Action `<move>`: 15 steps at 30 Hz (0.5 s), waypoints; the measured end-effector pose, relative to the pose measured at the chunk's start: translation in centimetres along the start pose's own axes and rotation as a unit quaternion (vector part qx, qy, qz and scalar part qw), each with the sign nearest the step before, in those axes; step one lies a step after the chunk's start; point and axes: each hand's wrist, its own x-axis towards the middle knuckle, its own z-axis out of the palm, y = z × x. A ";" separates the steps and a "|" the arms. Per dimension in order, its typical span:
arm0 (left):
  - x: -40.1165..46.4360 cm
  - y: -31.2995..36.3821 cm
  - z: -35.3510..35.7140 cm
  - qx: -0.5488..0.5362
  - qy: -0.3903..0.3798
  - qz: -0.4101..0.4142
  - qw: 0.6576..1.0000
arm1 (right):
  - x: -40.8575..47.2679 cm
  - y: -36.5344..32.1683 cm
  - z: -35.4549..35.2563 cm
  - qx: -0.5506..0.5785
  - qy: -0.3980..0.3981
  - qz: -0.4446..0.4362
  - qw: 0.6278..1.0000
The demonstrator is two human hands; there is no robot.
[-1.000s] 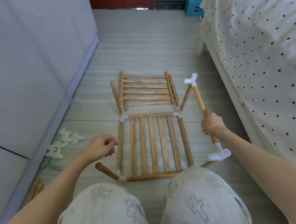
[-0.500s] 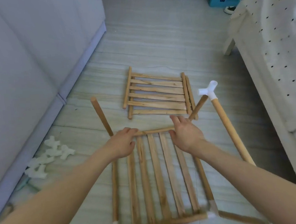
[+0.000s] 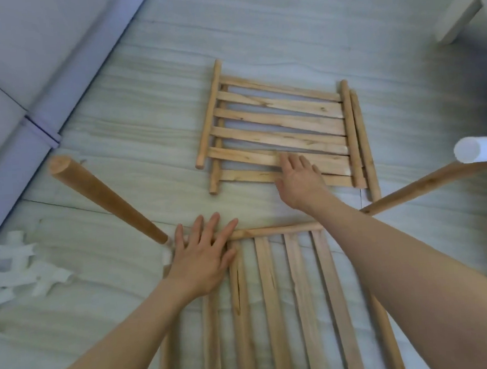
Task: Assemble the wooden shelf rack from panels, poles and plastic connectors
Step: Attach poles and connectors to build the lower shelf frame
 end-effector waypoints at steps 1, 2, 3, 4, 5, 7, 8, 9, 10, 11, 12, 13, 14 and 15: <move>0.1 0.0 0.0 0.001 -0.003 0.000 1.000 | 0.6 -0.1 0.1 -0.002 0.000 -0.002 1.000; 0.1 0.1 0.0 0.003 -0.009 -0.002 1.000 | 1.0 -0.3 0.2 -0.010 0.003 -0.003 1.000; 0.2 0.3 -0.1 0.005 -0.016 -0.004 1.000 | 1.4 -0.5 0.3 -0.025 0.011 -0.002 1.000; 0.2 0.4 -0.2 0.008 -0.019 -0.006 1.000 | 1.8 -0.6 0.4 -0.042 0.020 -0.004 0.999; 0.2 0.5 -0.3 0.013 -0.019 -0.007 1.000 | 2.0 -0.7 0.3 -0.058 0.029 -0.008 0.998; 0.2 0.6 -0.5 0.019 -0.023 -0.007 1.000 | 2.6 -0.5 0.0 -0.087 0.044 -0.018 0.995; 0.2 0.6 -0.6 0.017 -0.028 -0.006 0.999 | 2.8 -0.4 -0.2 -0.100 0.050 -0.024 0.994; 0.2 0.7 -0.7 0.016 -0.033 -0.007 0.999 | 3.0 -0.3 -0.4 -0.108 0.055 -0.030 0.992; 0.2 0.7 -0.7 0.016 -0.036 -0.008 0.999 | 3.2 -0.2 -0.5 -0.112 0.059 -0.037 0.991; 0.2 0.7 -0.8 0.017 -0.038 -0.009 0.999 | 3.4 -0.1 -0.6 -0.109 0.061 -0.046 0.991; 0.2 0.8 -0.8 0.018 -0.039 -0.009 0.999 | 3.6 0.0 -0.6 -0.098 0.063 -0.060 0.991; 0.3 0.8 -0.9 0.016 -0.039 -0.010 0.999 | 3.7 0.1 -0.7 -0.082 0.068 -0.078 0.991; 0.3 0.8 -0.9 0.013 -0.040 -0.011 0.999 | 3.9 0.1 -1.0 -0.059 0.074 -0.096 0.991; 0.3 0.8 -1.0 0.012 -0.043 -0.011 0.999 | 4.0 0.0 -1.4 -0.030 0.076 -0.105 0.991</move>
